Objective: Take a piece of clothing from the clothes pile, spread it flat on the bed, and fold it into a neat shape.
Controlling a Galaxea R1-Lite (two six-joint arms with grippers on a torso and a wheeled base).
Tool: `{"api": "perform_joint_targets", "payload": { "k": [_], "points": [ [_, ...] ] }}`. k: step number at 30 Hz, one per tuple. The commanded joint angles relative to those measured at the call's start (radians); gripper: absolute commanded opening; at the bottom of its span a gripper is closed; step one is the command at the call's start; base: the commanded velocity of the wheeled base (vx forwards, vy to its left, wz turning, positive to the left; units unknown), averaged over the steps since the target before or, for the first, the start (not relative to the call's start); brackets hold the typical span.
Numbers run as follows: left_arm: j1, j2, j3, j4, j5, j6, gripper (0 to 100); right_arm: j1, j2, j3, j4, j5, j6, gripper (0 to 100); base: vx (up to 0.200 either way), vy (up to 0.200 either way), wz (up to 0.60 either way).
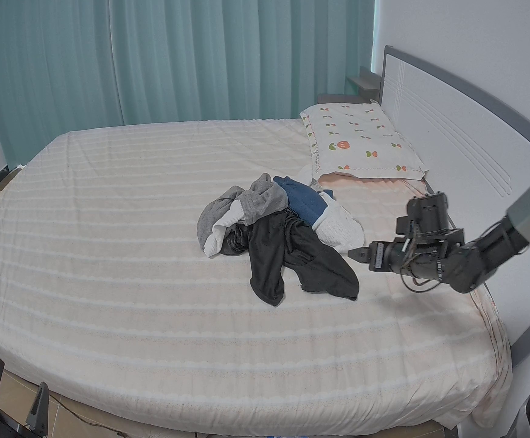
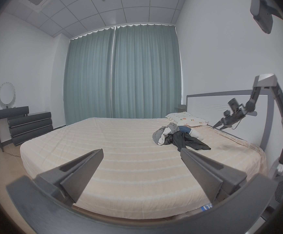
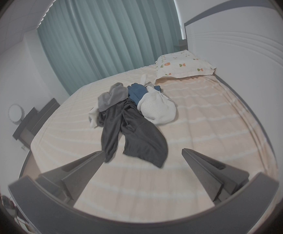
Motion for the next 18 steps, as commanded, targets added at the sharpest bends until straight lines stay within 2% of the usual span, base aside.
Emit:
{"api": "perform_joint_targets", "payload": {
  "k": [1,3,6,12,18],
  "points": [
    [0.0,-0.01,0.016,0.0,0.001,0.0,100,0.034,0.447,-0.347,-0.048,-0.092,0.089,100,0.0,0.0,0.0],
    [0.0,-0.009,0.016,0.0,0.001,0.0,100,0.033,0.49,-0.401,-0.048,-0.126,0.084,100,0.0,0.0,0.0],
    [0.0,-0.01,0.015,0.0,0.001,0.005,100,0.024,0.526,-0.458,-0.037,-0.135,0.08,100,0.0,0.0,0.0],
    [0.0,-0.012,0.016,0.0,-0.001,0.013,100,-0.013,0.574,-0.556,0.044,-0.138,0.081,100,0.0,0.0,0.0],
    [0.0,-0.01,0.016,0.0,-0.001,0.013,100,-0.035,0.602,-0.571,0.044,-0.112,0.08,100,0.0,0.0,0.0]
  ]
}}
